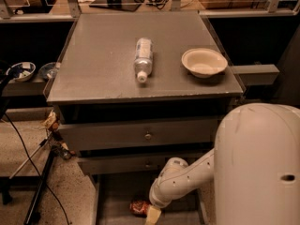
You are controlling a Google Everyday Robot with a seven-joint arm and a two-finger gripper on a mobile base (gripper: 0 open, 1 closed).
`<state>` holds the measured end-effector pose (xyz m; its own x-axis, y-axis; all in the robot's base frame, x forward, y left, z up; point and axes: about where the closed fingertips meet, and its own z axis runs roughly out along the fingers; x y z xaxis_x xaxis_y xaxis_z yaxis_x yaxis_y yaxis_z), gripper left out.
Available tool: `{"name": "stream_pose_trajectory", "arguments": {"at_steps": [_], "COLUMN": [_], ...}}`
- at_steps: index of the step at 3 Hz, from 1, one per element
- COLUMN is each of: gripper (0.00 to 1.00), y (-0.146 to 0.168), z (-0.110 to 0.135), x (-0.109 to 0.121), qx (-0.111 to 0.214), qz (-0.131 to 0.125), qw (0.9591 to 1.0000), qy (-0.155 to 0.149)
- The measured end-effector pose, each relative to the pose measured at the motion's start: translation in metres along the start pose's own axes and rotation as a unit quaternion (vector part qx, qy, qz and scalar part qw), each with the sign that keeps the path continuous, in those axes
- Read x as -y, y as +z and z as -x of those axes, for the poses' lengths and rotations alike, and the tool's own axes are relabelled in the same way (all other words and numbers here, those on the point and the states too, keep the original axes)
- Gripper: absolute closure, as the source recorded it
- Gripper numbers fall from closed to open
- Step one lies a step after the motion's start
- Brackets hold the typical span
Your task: Pick coke can from bottom drawer and place on counter
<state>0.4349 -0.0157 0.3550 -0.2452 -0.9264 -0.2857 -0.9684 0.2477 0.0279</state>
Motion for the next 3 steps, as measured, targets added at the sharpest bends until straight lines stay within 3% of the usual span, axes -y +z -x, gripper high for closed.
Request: {"name": "stream_pose_trajectory", "arguments": {"at_steps": [1,3], "gripper": [0.00,0.00], "y": [0.029,0.042], "z": [0.013,0.010], "x": [-0.003,0.001], "qx": [0.003,0.011], "qz": [0.018,0.018], "qw": [0.9997,0.9998], "qy": [-0.017,-0.003]}}
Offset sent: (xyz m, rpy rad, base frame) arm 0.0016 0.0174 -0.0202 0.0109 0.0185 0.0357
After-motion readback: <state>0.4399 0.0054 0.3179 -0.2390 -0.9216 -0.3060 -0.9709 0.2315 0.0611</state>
